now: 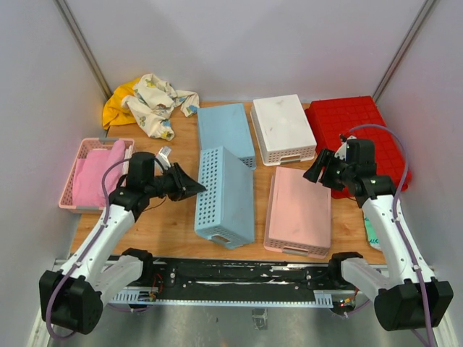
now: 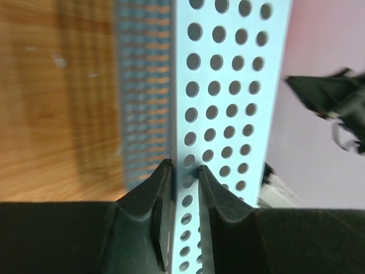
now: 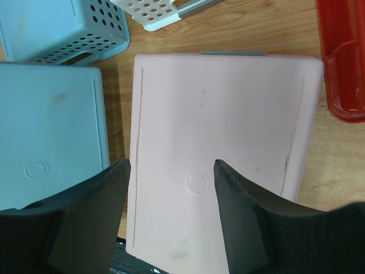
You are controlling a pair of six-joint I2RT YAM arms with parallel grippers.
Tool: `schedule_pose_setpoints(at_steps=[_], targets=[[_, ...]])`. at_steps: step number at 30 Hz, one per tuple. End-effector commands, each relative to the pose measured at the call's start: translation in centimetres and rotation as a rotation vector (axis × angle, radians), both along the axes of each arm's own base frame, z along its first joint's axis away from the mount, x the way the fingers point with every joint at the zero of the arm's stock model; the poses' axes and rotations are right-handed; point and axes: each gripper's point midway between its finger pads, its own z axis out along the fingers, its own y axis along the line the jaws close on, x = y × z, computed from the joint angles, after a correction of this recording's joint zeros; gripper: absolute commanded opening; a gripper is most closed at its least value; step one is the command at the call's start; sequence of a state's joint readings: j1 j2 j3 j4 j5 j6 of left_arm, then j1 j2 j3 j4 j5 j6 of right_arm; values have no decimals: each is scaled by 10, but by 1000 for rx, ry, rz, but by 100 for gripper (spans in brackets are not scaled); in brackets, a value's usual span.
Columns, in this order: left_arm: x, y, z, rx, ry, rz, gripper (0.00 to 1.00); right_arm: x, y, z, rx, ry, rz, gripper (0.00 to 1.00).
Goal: Turn the large container upside down
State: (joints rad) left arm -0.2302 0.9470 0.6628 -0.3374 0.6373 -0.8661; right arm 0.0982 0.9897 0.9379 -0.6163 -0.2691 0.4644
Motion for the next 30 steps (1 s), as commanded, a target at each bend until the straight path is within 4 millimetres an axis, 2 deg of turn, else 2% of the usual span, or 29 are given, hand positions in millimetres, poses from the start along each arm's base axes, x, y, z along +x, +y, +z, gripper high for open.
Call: schedule_pose_setpoints(at_steps=[1, 4, 6, 10, 15, 20, 24, 26, 30], targets=[[-40, 63, -103, 424, 304, 103, 32, 1, 4, 0, -1, -14, 22, 62], [-39, 75, -103, 491, 308, 138, 46, 2, 4, 0, -1, -15, 19, 63], [-36, 82, -99, 530, 297, 161, 74, 3, 4, 1, 2, -18, 16, 63], [-21, 90, -75, 578, 227, 177, 89, 5, 5, 4, 10, -29, 13, 64], [7, 96, -31, 629, 89, 187, 97, 5, 4, 6, 1, -37, 16, 65], [27, 90, 4, 696, -49, 176, 99, 5, 3, 8, -8, -44, 14, 65], [38, 63, 37, 747, -186, 154, 99, 4, -2, 7, -32, -40, 3, 67], [45, 47, 46, 769, -246, 134, 99, 5, -9, 10, -68, -41, -20, 68], [60, 22, 57, 760, -314, 108, 99, 4, -33, 32, -163, -32, -124, 74]])
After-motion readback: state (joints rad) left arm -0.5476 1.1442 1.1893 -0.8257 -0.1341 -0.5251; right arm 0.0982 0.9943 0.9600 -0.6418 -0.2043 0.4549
